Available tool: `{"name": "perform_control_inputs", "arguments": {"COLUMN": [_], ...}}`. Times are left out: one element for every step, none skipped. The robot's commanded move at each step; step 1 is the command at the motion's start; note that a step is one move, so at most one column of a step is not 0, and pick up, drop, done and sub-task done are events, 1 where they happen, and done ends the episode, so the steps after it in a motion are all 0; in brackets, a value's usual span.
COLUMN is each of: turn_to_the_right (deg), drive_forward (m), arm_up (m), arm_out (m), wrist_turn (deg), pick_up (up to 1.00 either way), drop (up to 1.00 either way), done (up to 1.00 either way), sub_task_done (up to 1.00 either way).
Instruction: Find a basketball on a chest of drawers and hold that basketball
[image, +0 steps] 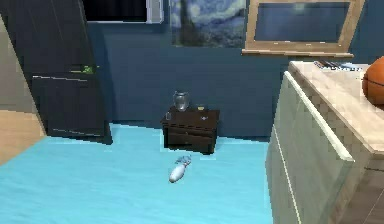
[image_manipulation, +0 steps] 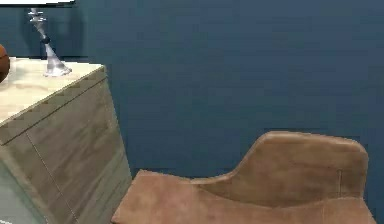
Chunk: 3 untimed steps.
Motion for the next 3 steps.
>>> {"name": "perform_control_inputs", "arguments": {"turn_to_the_right": [24.0,0.0,-45.0], "drive_forward": [0.0,0.45,0.0], "arm_up": [0.0,0.0,0.0], "arm_out": [0.0,0.0,0.0], "wrist_turn": [0.0,0.0,0.0], "pick_up": [0.0,0.0,0.0], "drop": [0.0,0.0,0.0], "done": [0.0,0.0,0.0], "sub_task_done": [0.0,0.0,0.0]}}
